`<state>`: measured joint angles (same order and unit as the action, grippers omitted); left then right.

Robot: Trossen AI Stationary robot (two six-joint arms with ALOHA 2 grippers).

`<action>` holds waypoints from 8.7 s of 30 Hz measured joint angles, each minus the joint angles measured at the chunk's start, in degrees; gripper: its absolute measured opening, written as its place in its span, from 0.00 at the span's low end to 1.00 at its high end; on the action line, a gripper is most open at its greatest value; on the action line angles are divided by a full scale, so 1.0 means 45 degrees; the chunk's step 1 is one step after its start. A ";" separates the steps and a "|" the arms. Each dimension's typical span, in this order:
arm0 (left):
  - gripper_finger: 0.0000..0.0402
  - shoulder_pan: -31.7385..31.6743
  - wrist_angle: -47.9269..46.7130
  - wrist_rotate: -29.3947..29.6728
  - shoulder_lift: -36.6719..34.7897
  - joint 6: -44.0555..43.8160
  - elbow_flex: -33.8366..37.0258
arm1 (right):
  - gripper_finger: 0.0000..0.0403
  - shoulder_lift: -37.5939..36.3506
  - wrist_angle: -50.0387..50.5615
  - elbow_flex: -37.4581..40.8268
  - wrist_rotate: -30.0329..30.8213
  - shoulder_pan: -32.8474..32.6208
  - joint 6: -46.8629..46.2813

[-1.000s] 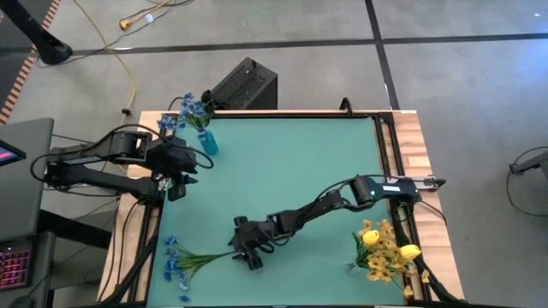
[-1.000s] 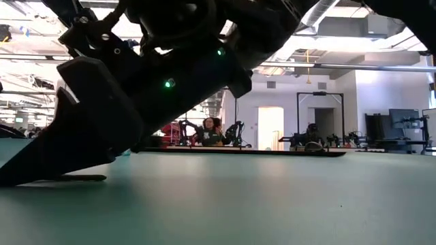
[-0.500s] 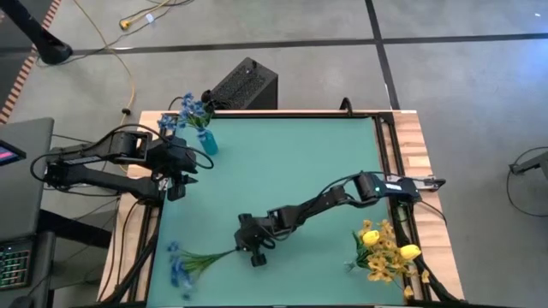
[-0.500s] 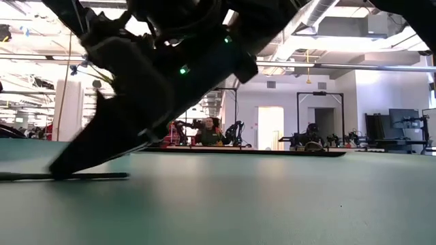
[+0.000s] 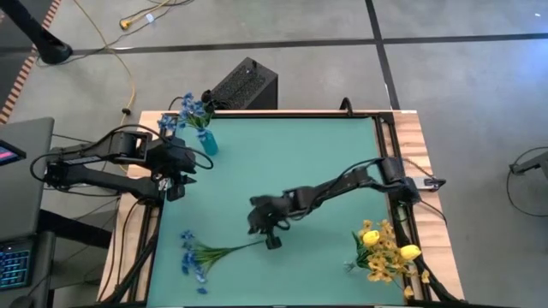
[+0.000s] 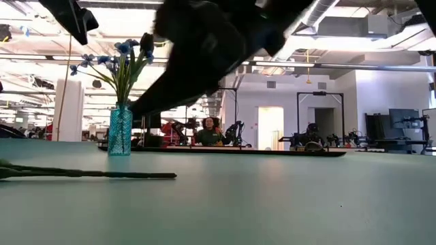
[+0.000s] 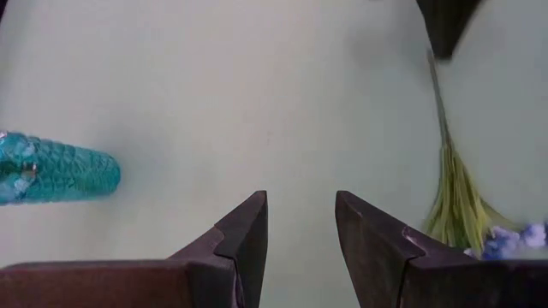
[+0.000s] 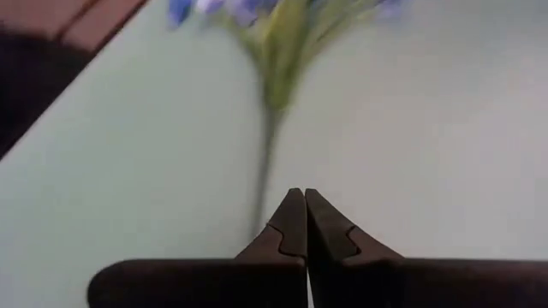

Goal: Sort flowers into vase by color
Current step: Put the blue flower into the blue vase

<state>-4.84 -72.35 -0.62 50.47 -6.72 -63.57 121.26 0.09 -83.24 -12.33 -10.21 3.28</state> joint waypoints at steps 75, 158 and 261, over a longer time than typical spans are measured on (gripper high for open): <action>0.31 0.0000 0.3642 -0.0753 -0.4089 -0.0291 0.5094 | 0.08 0.0419 -0.0047 -0.1681 -0.0520 0.0370 0.1275; 0.09 0.1243 2.3490 -0.0750 -0.1373 0.2338 0.7747 | 0.12 -0.2270 -1.3097 0.2233 0.3123 0.1378 -0.1354; 0.01 -0.5693 1.2623 0.5871 -0.5628 0.2323 0.6470 | 0.79 -0.2663 -1.0057 0.2242 0.2426 0.1464 -0.1528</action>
<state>-30.46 -15.55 25.80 25.15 3.73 -34.46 109.27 -45.17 -73.14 -1.41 -3.63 -3.60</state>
